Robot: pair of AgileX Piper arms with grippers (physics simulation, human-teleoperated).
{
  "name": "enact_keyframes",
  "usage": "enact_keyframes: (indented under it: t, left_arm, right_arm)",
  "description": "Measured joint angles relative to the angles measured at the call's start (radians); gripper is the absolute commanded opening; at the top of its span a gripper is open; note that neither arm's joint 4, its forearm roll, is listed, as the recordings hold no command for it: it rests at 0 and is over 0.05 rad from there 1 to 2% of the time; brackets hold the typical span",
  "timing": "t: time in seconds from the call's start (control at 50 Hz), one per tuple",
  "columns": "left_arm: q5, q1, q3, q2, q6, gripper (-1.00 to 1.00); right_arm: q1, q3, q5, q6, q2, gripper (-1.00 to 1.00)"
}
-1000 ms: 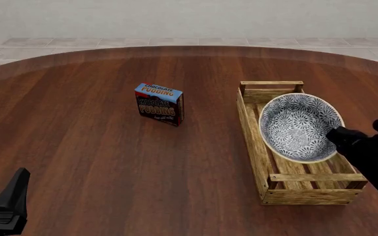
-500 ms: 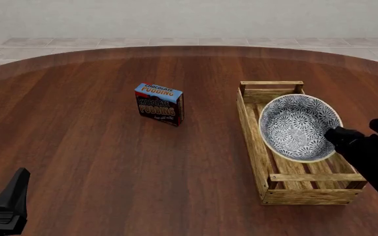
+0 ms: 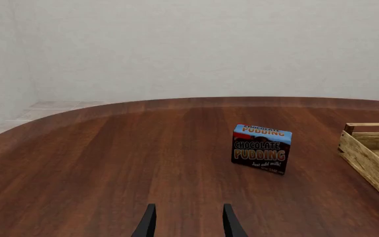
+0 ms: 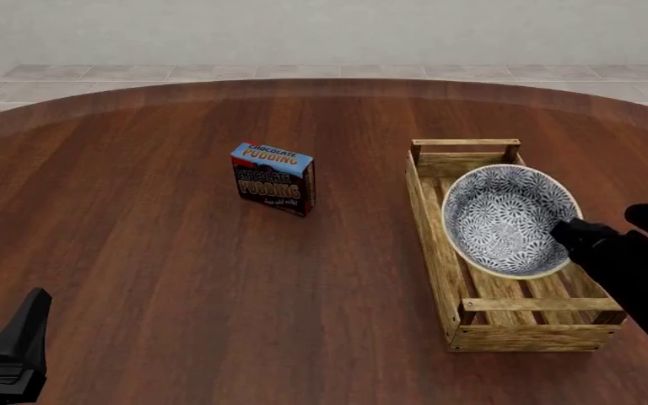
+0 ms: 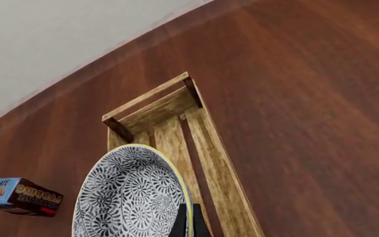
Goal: Pick up the bowl on the left and put it in the tray.
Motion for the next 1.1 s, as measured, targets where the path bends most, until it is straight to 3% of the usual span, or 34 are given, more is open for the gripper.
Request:
enact_keyframes:
  t: [1.1]
  left_arm:
    - [0.0, 0.0, 0.0, 0.0, 0.0, 1.0]
  right_arm:
    - [-0.018, -0.008, -0.075, -0.015, 0.108, -1.0]
